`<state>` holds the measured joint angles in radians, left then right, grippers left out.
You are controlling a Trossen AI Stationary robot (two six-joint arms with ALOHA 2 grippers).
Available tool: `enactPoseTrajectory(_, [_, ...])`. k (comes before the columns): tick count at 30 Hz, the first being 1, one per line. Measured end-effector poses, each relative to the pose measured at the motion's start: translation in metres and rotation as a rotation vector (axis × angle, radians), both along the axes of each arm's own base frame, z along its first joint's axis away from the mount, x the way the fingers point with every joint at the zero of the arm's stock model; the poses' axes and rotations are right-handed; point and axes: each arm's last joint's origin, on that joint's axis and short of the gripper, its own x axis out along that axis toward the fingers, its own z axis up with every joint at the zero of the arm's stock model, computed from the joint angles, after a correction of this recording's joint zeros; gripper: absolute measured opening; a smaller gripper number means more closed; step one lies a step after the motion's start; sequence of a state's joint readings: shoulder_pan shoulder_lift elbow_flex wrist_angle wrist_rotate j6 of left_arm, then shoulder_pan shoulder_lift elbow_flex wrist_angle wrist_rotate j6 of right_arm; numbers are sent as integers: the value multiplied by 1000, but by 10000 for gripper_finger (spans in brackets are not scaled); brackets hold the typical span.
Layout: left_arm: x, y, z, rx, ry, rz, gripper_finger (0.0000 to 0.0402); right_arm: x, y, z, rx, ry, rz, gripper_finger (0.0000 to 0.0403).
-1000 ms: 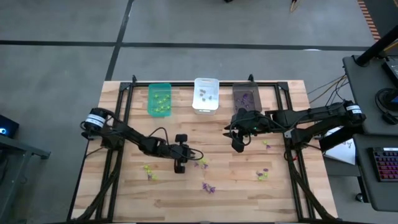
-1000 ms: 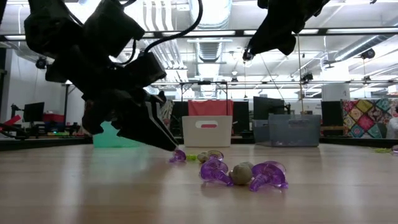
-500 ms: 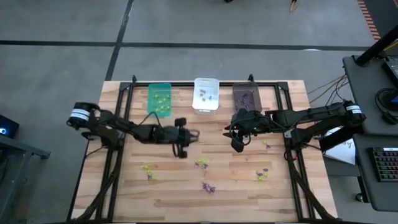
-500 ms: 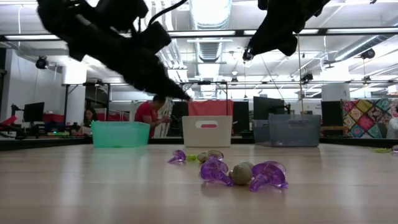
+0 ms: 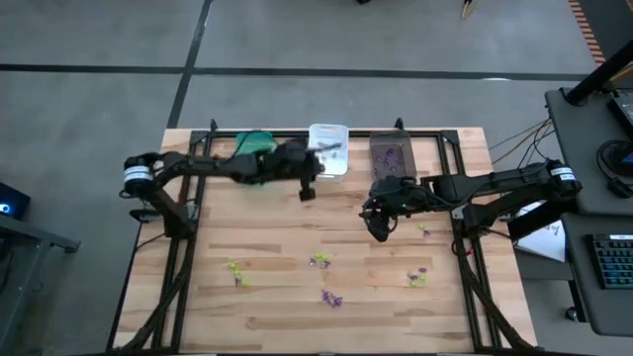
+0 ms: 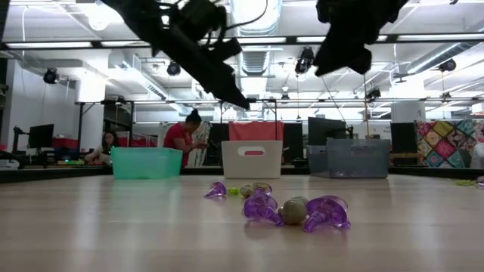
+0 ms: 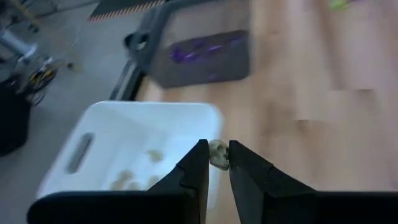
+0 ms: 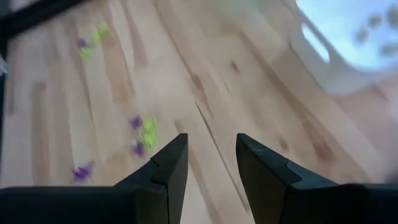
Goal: Sort Halloween decoration
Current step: Put the white skull toy into the white bin
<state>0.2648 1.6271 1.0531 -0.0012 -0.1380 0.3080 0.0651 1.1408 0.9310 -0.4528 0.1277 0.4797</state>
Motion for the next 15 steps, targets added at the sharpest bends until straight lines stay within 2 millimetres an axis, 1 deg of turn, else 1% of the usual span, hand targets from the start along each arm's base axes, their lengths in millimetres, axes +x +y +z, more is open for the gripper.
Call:
enactPoseTrajectory(3, [5,24,4,6,31,46,38,-6,0,-7,29,84,-32,127])
enactPoseTrajectory(7, [11,52,0,-26,50,73,38,-11,3,-19,56,212,-65,127])
enactPoseTrajectory(11, [20,74,-10,-59,85,98,38,-9,8,-29,62,292,-67,127])
enactPoseTrajectory(15, [33,88,-17,-82,135,118,38,-4,11,-40,89,351,-47,127])
